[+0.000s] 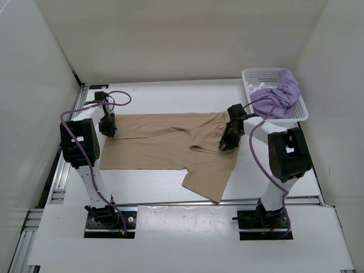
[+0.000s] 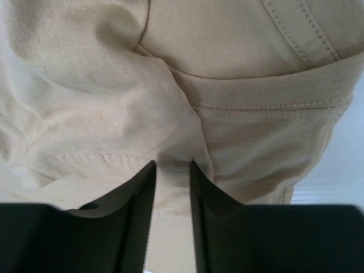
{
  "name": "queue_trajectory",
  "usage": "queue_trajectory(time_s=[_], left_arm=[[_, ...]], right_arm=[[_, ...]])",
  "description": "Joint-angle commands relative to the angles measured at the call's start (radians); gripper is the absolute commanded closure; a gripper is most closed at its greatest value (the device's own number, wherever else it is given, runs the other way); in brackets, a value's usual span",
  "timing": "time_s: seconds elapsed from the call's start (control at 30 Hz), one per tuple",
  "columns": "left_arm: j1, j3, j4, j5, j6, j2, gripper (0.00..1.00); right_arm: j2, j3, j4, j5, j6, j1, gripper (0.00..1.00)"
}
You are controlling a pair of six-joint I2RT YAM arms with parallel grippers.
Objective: Fold and stack the t-shirts
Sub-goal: Fold the flattened tshirt in 1/3 of the way
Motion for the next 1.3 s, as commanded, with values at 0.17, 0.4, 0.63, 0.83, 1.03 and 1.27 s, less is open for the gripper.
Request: queue_trajectory(time_s=[0.17, 0.4, 0.63, 0.83, 1.03, 1.27], left_arm=[[0.001, 0.03, 0.008, -0.003, 0.002, -0.016, 0.86], [0.001, 0.02, 0.008, -0.003, 0.002, -0.034, 0.86], [0.001, 0.011, 0.008, -0.012, 0.002, -0.034, 0.86], [0.001, 0.011, 0.008, -0.012, 0.002, -0.034, 0.87], [0.001, 0.011, 0.008, -0.031, 0.002, -0.044, 0.87], [0.01, 0.031, 0.008, -0.074, 0.002, -0.044, 0.89]], right_arm=[[0.003, 0.002, -0.034, 0.001, -0.005, 0.0, 0.73], [-0.041, -0.016, -0.066, 0.111, -0.062, 0.0, 0.58], [-0.023, -0.007, -0.066, 0.111, -0.062, 0.009, 0.57], [-0.021, -0.007, -0.066, 0.121, -0.073, 0.018, 0.51], [-0.018, -0.019, -0.034, 0.088, -0.064, 0.018, 0.74], [-0.063, -0.019, -0.047, 0.159, -0.064, 0.018, 1.0]])
